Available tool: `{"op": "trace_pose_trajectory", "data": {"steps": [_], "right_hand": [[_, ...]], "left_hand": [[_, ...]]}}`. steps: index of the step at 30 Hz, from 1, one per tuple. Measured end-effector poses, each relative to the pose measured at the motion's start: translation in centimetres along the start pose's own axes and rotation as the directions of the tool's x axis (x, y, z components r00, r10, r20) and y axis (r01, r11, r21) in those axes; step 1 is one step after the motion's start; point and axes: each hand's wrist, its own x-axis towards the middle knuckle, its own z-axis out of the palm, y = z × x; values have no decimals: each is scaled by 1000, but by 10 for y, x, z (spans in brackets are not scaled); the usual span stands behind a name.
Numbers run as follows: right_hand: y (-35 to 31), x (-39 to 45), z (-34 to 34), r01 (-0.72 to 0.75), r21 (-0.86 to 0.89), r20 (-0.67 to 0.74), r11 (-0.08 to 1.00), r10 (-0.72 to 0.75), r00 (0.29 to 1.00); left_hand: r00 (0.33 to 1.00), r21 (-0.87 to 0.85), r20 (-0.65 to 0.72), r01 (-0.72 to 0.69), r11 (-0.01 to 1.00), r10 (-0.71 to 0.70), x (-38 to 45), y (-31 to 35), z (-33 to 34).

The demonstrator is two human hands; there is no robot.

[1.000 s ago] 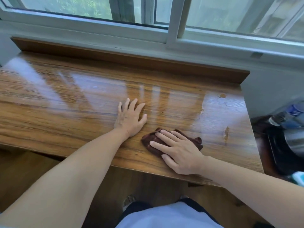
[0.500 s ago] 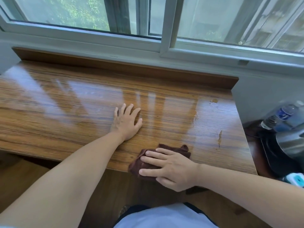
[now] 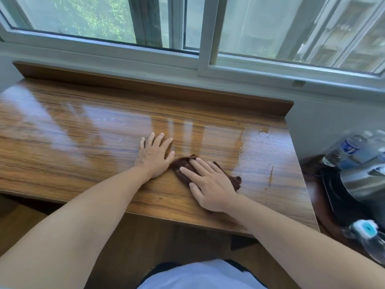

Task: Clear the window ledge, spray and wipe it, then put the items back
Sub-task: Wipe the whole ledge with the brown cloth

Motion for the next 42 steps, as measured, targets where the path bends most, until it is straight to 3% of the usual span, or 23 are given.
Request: {"op": "trace_pose_trajectory", "data": {"steps": [2, 4, 8, 11, 13, 15, 17, 20, 23, 31, 42], "right_hand": [[21, 12, -2, -127, 0, -29, 992, 127, 991], [34, 19, -3, -164, 4, -27, 986, 164, 986], [28, -6, -7, 79, -1, 17, 997, -79, 997], [37, -38, -11, 319, -13, 117, 948, -315, 942], [53, -48, -15, 396, -15, 145, 918, -390, 909], [71, -44, -18, 410, -16, 157, 912, -402, 902], [94, -29, -21, 348, -39, 143, 937, -340, 930], [126, -2, -26, 137, -65, 95, 988, -131, 987], [138, 12, -23, -19, -62, 24, 998, 20, 1000], [184, 20, -26, 162, -74, 67, 984, -157, 985], [266, 123, -42, -181, -69, 15, 981, 183, 983]], "left_hand": [[1000, -15, 15, -11, 1000, 11, 0, 1, -2], [1000, -46, 24, -18, 999, 19, 0, 0, -5], [997, -20, -65, -53, 998, 52, -2, 5, -7], [989, -103, -149, -36, 994, 20, 4, 23, -11], [983, -229, -170, 28, 973, -69, 11, 44, -13], [985, -299, -159, 22, 954, -73, 20, 69, -12], [987, -331, -153, -1, 944, -53, 29, 92, -10], [980, -411, -157, 49, 910, -124, 41, 112, -9], [984, -363, -137, 62, 930, -118, 41, 116, 4], [991, -181, -111, 59, 982, -80, 37, 117, 15], [992, -140, -95, 70, 988, -84, 42, 114, 23]]}}
